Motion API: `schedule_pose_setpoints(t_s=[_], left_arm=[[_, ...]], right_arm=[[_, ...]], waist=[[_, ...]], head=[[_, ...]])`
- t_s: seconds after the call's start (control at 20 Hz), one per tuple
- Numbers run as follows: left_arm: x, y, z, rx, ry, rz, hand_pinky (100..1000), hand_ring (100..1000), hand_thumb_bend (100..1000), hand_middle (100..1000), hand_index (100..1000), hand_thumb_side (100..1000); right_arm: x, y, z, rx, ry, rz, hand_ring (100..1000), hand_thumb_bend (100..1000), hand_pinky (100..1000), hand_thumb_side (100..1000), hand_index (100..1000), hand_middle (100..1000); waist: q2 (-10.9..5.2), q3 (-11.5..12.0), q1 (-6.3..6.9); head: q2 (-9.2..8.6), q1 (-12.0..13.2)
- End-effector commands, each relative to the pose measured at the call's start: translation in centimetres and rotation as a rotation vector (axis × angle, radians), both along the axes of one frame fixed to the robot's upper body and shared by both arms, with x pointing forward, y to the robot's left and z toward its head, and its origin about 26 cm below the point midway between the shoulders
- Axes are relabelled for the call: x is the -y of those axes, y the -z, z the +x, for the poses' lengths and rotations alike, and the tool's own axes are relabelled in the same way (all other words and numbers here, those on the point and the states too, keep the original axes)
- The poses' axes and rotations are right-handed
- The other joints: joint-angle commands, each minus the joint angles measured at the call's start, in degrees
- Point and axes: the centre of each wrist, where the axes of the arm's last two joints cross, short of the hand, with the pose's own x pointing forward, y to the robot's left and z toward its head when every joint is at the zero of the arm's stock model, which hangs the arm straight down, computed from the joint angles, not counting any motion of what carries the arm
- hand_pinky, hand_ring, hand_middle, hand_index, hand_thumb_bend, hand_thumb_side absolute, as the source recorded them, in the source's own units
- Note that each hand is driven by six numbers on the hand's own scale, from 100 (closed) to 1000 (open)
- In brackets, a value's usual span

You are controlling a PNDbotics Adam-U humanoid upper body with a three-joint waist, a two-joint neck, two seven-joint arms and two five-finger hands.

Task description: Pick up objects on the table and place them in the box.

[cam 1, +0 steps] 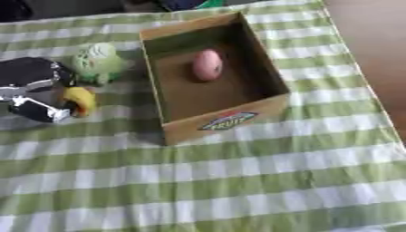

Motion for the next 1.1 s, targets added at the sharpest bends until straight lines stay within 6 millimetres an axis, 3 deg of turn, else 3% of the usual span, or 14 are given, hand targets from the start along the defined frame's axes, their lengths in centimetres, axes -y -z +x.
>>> schedule_pose_setpoints(t_s=[0.05,0.7,1.1], left_arm=[[-0.4,-2.1,-0.4,0.054,-0.012,-0.014,450,663,100,579,546,246],[0.2,-4.9,-1.0,0.112,-0.004,-0.168,429,629,100,555,451,246],[1.1,-9.3,-1.0,0.241,-0.005,-0.259,428,625,100,555,433,251]], right_arm=[[0.1,-0.8,-0.3,0.029,-0.003,-0.005,709,100,814,824,837,457],[0.1,-0.7,-0.3,0.027,-0.002,-0.002,710,100,816,825,837,457],[0.1,-0.8,-0.3,0.029,-0.008,-0.005,710,100,816,828,836,459]], waist=[[-1.06,0.13,-0.08],[-1.34,0.33,0.06],[-1.72,-0.23,0.54]], head=[[-0.40,-0.23],[-0.88,-0.42],[-1.15,0.17]])
